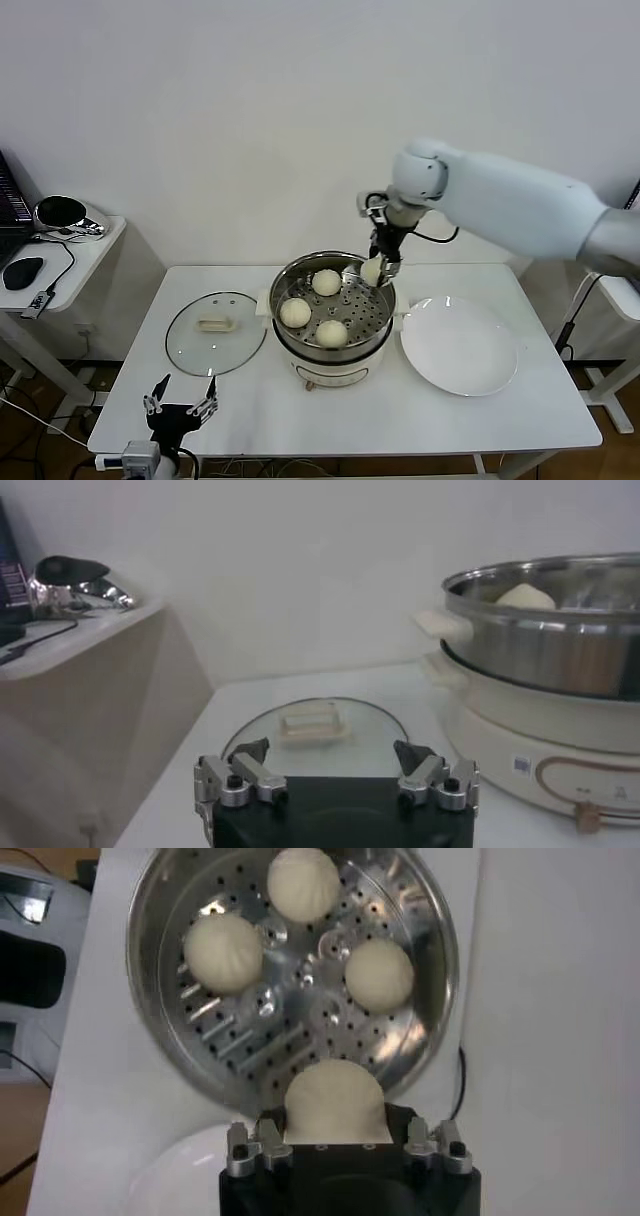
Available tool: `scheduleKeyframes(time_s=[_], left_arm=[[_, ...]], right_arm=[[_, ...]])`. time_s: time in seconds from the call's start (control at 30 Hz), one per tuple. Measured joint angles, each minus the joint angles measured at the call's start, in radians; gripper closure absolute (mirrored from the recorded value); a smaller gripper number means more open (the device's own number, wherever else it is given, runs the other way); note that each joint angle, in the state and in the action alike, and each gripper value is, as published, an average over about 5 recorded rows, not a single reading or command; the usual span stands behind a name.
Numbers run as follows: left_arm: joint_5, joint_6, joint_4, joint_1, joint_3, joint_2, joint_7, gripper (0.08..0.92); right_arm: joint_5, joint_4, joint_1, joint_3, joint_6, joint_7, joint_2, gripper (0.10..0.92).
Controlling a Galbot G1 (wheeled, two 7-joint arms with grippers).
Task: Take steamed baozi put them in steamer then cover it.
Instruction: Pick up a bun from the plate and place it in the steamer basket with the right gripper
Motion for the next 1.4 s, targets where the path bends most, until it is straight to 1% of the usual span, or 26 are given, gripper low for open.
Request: scheduleKeyframes(time_s=[0.33,0.77,0.87,0.97,1.07,1.27,1.4], left_arm=[[-0.01,0.003,0.001,-0.009,0.003,0.002,0.0,0.177],[-0.013,0.003,0.011,-0.011,0.007,-0.002,-0.001,0.177],[-0.012,0.003,0.011,-0.01,0.009,-0.004,-0.001,0.177],[-0.011,0.003,0.009,-0.007,0.009,-0.007,-0.001,0.177],[-0.011,0.004,0.006,-0.004,0.009,-0.01,-0.001,0.177],[-0.012,0.002,-0.001,-0.005,0.018,-0.016,0.002,0.177],[-0.024,-0.008,0.0,-0.014,0.027,-0.017,0.0,0.177]], right_arm=[[-0.037,-0.105,-0.085,-0.008,-0.01,0.021,0.105,0.406],[-0.056,-0.155,-0.127,-0.016,-0.017,0.032,0.131,0.404],[-0.051,-0.156,-0.128,-0.014,-0.02,0.035,0.129,0.359],[-0.042,-0.149,-0.123,-0.012,-0.023,0.034,0.119,0.274],[-0.03,-0.128,-0.109,-0.009,-0.024,0.03,0.097,0.218],[0.011,-0.041,-0.064,0.015,-0.023,0.038,-0.003,0.203],[0.081,0.045,-0.048,0.06,-0.015,0.109,-0.114,0.203]])
